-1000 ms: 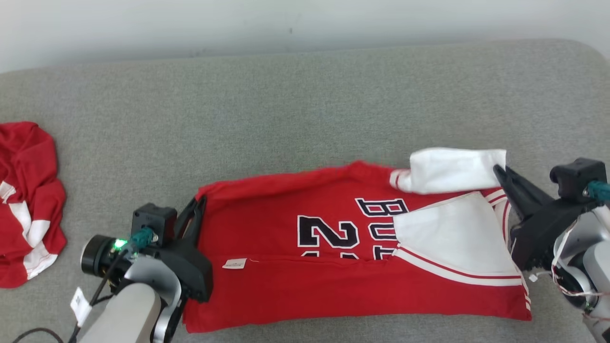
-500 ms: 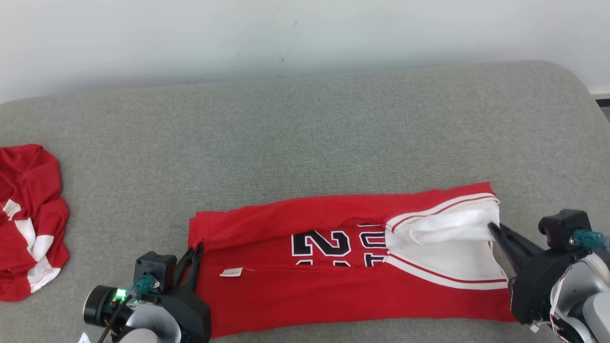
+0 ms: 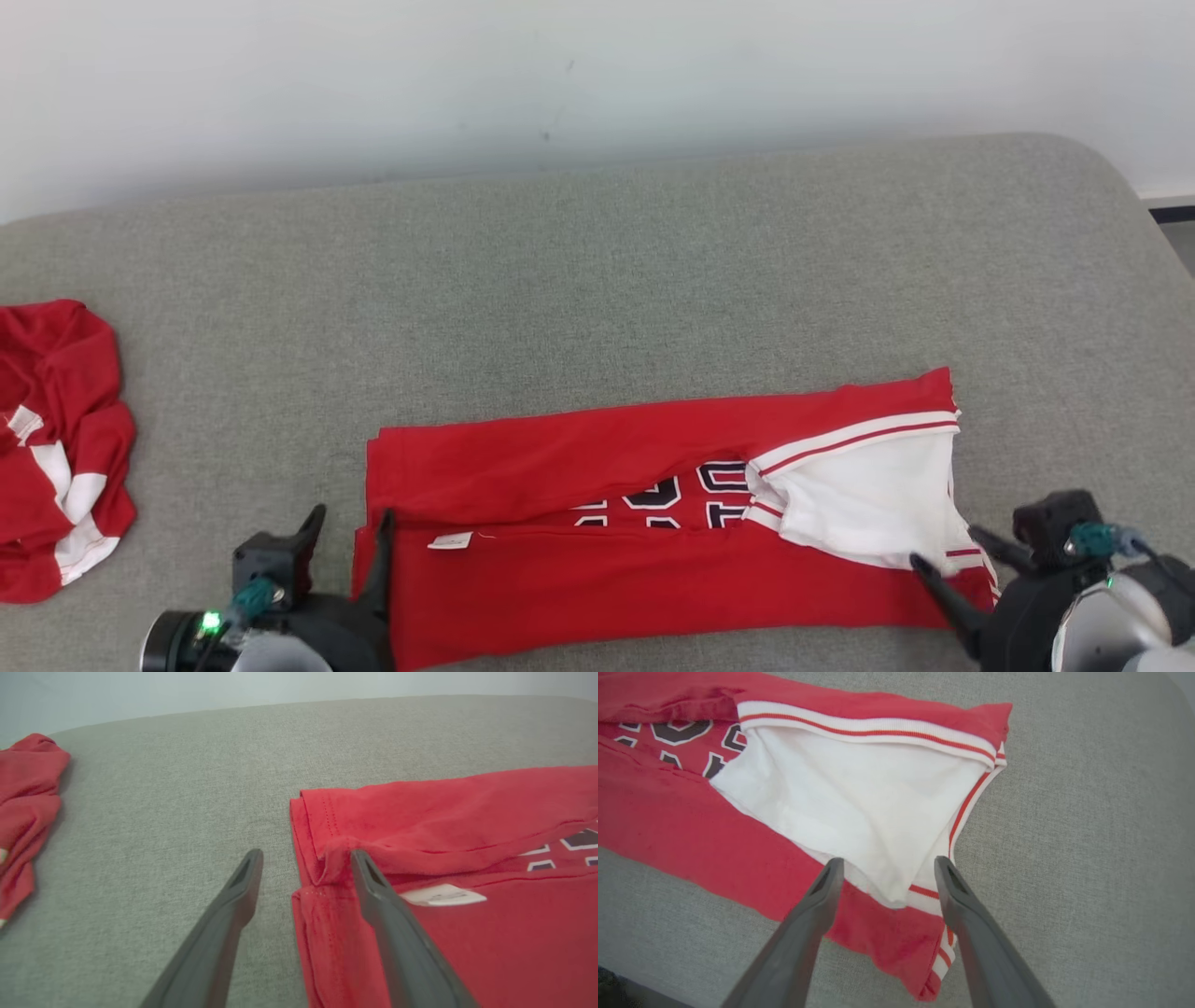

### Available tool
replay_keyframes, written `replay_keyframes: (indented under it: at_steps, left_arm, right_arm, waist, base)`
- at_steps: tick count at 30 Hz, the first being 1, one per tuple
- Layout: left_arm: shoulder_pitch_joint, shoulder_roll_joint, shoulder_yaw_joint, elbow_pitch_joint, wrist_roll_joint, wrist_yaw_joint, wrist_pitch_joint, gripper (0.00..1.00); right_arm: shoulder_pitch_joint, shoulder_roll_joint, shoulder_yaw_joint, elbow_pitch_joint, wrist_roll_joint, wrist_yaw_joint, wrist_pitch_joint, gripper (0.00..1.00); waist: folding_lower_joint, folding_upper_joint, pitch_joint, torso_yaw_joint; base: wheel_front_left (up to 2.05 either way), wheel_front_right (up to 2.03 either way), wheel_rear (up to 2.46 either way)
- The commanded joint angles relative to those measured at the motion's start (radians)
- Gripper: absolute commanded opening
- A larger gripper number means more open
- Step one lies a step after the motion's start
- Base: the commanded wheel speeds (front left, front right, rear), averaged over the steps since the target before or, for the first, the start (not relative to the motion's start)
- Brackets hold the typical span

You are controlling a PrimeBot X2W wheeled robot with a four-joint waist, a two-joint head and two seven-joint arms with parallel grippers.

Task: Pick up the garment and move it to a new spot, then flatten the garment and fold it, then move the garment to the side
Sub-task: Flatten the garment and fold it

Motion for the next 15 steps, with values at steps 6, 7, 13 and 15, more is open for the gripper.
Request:
replay_keyframes:
  at_steps: [6, 7, 13, 15]
  left_arm:
    - [0.093, -0.031, 0.099, -0.079, -0.032, 0.032, -0.088, 1.00]
    - [0.107, -0.036, 0.124, -0.115, -0.020, 0.036, -0.090, 1.00]
    - [0.246, -0.132, 0.322, -0.357, 0.069, -0.012, -0.090, 1.00]
    - [0.283, -0.164, 0.369, -0.398, 0.109, -0.043, -0.091, 1.00]
  right_arm:
    - [0.068, 0.015, -0.011, -0.035, 0.045, 0.000, 0.018, 1.00]
    - [0.075, 0.018, -0.019, -0.041, 0.050, 0.000, 0.018, 1.00]
    - [0.103, 0.081, -0.146, -0.053, 0.114, 0.000, 0.034, 1.00]
    - [0.096, 0.107, -0.179, -0.056, 0.118, 0.000, 0.048, 1.00]
  waist:
    - [0.0000, 0.0001, -0.049, 0.002]
    - [0.0000, 0.0001, -0.055, 0.003]
    - [0.0000, 0.0001, -0.086, 0.009]
    - [0.0000, 0.0001, -0.089, 0.010]
  base:
    - [0.00, 0.00, 0.00]
    - [0.00, 0.00, 0.00]
    - [0.00, 0.00, 0.00]
    - [0.00, 0.00, 0.00]
